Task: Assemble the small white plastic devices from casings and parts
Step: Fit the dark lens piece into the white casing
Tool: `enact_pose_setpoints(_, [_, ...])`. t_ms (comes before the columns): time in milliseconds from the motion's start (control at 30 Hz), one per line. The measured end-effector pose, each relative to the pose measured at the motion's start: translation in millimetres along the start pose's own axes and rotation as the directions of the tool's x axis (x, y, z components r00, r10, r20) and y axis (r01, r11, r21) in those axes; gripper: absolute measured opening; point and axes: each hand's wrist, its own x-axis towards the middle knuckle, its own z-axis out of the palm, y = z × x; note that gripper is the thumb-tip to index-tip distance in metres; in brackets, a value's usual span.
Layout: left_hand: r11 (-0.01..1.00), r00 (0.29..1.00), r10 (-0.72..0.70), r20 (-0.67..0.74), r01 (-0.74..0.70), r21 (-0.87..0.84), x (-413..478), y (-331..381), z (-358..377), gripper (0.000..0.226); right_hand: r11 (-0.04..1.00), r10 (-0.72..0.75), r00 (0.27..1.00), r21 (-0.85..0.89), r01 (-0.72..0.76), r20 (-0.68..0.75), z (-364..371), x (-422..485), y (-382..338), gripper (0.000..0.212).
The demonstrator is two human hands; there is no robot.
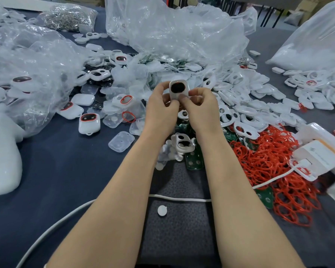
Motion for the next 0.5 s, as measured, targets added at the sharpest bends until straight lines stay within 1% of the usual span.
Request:
enact_pose_setpoints(133, [1.000,1.000,0.008,-0.003,-0.008,-0.007,1.1,-2.0,-1.0,0.028,1.000,0.002,1.000,0.015,-0.002,0.014,-2.2,2.1,1.0,0.014])
enact_pose_setpoints(333, [0.999,1.000,-0.012,-0.018,0.011,-0.031,2.8,-4.2,-2.4,0.030,0.999,-0.026,0.999,-0.032,0.026,0.025,-1.4,2.4,2.1,0.012])
enact_pose_setpoints(500, [0.990,0.999,-0.054,0.001,0.053,-0.130,4.5,-6.3,-3.1,0.031,1.000,-0.020,1.000,-0.020,0.020,0.017,-1.2,1.9,2.3,0.012])
